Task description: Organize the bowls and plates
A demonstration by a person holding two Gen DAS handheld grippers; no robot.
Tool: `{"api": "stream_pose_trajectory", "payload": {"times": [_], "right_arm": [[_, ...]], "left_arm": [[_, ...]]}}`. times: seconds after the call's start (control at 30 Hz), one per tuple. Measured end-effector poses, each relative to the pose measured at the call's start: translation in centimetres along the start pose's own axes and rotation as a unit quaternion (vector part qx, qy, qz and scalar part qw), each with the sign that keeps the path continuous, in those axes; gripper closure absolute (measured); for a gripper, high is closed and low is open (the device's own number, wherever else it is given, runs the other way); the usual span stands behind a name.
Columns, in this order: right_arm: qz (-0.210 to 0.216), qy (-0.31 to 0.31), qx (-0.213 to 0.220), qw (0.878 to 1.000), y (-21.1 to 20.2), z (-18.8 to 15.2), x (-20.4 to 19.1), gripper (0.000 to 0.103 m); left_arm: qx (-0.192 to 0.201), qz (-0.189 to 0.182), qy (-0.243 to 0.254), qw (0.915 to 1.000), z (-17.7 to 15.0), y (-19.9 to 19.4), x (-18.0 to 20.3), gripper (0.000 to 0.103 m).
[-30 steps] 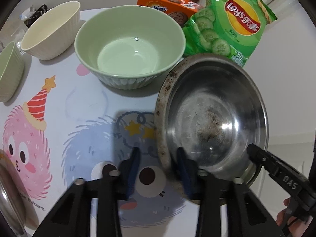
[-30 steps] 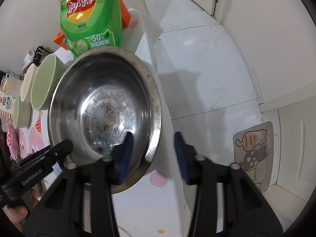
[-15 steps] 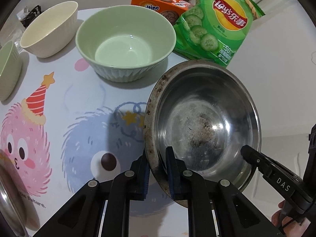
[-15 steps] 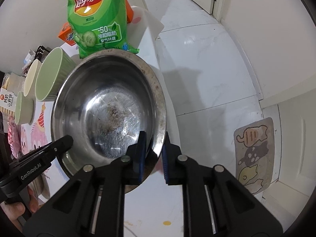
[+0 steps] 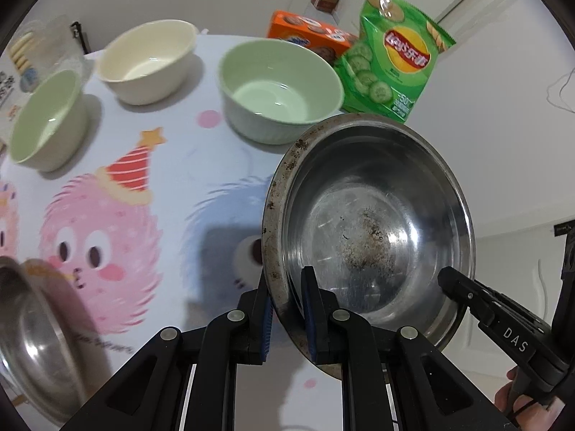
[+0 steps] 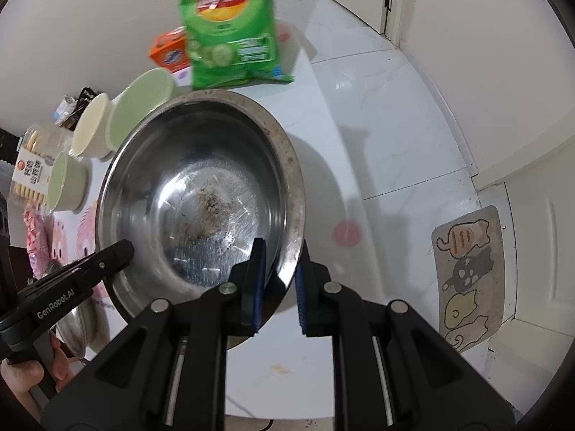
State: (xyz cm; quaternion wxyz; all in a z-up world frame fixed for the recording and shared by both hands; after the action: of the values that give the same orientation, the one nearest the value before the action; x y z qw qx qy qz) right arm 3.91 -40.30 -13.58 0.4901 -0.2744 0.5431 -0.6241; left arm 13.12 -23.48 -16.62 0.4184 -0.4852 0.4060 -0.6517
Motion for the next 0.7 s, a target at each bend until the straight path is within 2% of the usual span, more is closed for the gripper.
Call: {"api": "stream_pose_trajectory", "payload": {"times": [0.17, 0.5, 0.7], "right_arm": [[0.009, -0.018, 0.006, 1.0, -0.9, -1.9, -3.9, 0.086], [0.053, -0.081, 0.004, 0.995, -0.5, -5.7, -15.7, 0.085], [0.073, -0.126, -0.004, 0.989, 0.2, -7.5, -22.3, 0.085]], "left_arm": [[0.018, 0.007, -0.003, 0.9998, -1.9, -3.8, -3.3, 0.089], [0.055, 0.042, -0.054, 0.9962, -5.9, -11.2, -15.2, 0.089], [0.068, 0.057, -0.084, 0.9925, -7.7, -14.3, -20.3, 0.089]]}}
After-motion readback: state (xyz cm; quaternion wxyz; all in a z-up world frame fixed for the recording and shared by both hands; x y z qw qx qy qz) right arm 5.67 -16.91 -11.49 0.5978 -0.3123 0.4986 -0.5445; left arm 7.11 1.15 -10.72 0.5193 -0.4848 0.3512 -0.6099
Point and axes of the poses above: each gripper's, at about its wrist camera, not at the fingertips, and y roughly the way its jaws point, x to its right, z to its top, the point moved 5 cm from there along y, roughly the way its jaws point
